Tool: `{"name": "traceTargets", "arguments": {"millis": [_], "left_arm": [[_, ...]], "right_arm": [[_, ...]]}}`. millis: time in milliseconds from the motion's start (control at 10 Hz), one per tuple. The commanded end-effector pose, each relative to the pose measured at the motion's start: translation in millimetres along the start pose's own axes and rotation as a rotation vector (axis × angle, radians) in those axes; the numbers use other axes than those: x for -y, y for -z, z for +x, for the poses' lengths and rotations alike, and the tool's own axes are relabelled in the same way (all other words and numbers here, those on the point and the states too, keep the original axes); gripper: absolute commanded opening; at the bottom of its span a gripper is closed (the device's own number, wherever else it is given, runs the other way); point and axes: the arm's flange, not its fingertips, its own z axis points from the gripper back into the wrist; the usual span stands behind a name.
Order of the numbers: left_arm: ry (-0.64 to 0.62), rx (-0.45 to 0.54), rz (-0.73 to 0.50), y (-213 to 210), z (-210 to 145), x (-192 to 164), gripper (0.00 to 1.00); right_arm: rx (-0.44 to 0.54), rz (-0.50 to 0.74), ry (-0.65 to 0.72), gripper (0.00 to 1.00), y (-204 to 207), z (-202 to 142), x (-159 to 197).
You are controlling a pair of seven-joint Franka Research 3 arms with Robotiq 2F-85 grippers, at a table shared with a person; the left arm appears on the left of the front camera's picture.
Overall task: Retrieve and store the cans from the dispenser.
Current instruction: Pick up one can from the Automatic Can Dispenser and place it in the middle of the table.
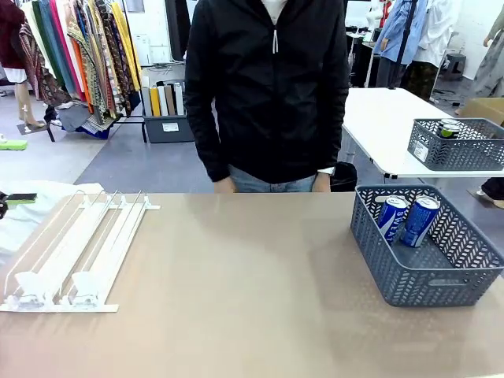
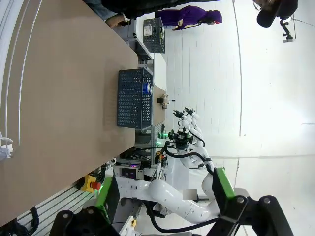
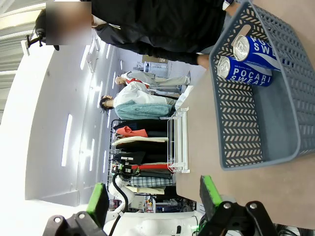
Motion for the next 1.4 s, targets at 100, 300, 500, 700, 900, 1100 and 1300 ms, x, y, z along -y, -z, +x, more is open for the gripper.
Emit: {"name": "traceTargets", "arguments": {"millis": [100, 300, 500, 700, 900, 1100, 1300], "left_arm": [[0.009, 0.004, -0.019, -0.2, 0.0, 3.8, 1.00], [0.009, 0.004, -0.019, -0.2, 0.0, 3.8, 1.00], [0.009, 0.004, -0.019, -0.2, 0.0, 3.8, 1.00], [0.009, 0.004, -0.019, -0.2, 0.0, 3.8, 1.00], [0.009, 0.004, -0.019, -0.2, 0.0, 3.8, 1.00], [0.009, 0.004, -0.019, -0.2, 0.0, 3.8, 1.00], [0.009, 0.004, -0.019, -0.2, 0.0, 3.8, 1.00]], "right_arm": [[-0.014, -0.008, -0.026, 1.00, -2.2, -1.5, 0.0], [-0.014, -0.008, -0.026, 1.00, -2.2, -1.5, 0.0], [-0.014, -0.008, -0.026, 1.00, -2.2, -1.5, 0.0], [-0.014, -0.008, -0.026, 1.00, -2.2, -1.5, 0.0], [-0.014, -0.008, -0.026, 1.00, -2.2, -1.5, 0.0], [-0.014, -0.008, -0.026, 1.00, -2.2, -1.5, 0.0], [-0.014, -0.008, -0.026, 1.00, -2.2, -1.5, 0.0]]}}
